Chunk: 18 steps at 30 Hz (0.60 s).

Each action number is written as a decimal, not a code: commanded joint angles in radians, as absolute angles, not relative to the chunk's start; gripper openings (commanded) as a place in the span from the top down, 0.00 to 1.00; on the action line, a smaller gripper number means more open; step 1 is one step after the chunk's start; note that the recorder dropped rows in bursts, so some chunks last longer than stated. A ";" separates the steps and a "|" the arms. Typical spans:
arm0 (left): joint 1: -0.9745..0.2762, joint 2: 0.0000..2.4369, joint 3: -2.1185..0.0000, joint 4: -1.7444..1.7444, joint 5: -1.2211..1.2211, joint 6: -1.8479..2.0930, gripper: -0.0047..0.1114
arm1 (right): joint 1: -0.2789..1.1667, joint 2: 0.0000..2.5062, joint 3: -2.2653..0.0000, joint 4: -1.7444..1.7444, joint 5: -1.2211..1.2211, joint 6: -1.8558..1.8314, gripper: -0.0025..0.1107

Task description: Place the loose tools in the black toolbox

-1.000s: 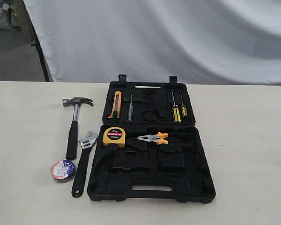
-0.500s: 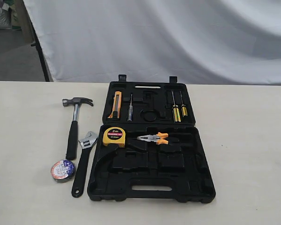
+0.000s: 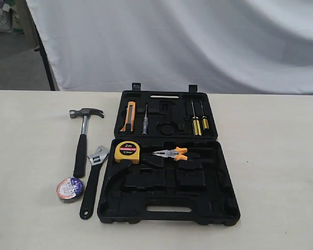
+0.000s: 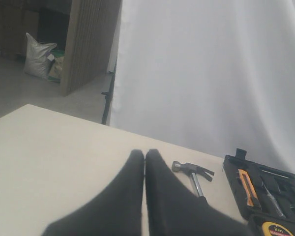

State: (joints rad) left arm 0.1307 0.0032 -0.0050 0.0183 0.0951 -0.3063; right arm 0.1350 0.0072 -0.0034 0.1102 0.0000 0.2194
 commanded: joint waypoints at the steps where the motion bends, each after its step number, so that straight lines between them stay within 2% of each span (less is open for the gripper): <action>1: 0.156 0.000 -0.008 0.023 0.088 -0.311 0.95 | 0.130 0.000 0.000 0.104 0.020 0.255 0.98; 18: 0.156 0.000 -0.008 0.023 0.088 -0.311 0.95 | 0.131 0.000 0.000 0.110 0.063 0.178 0.98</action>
State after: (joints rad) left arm 0.1307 0.0032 -0.0050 0.0183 0.0951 -0.3063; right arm 0.1350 0.0072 -0.0034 0.1070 0.0524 0.1821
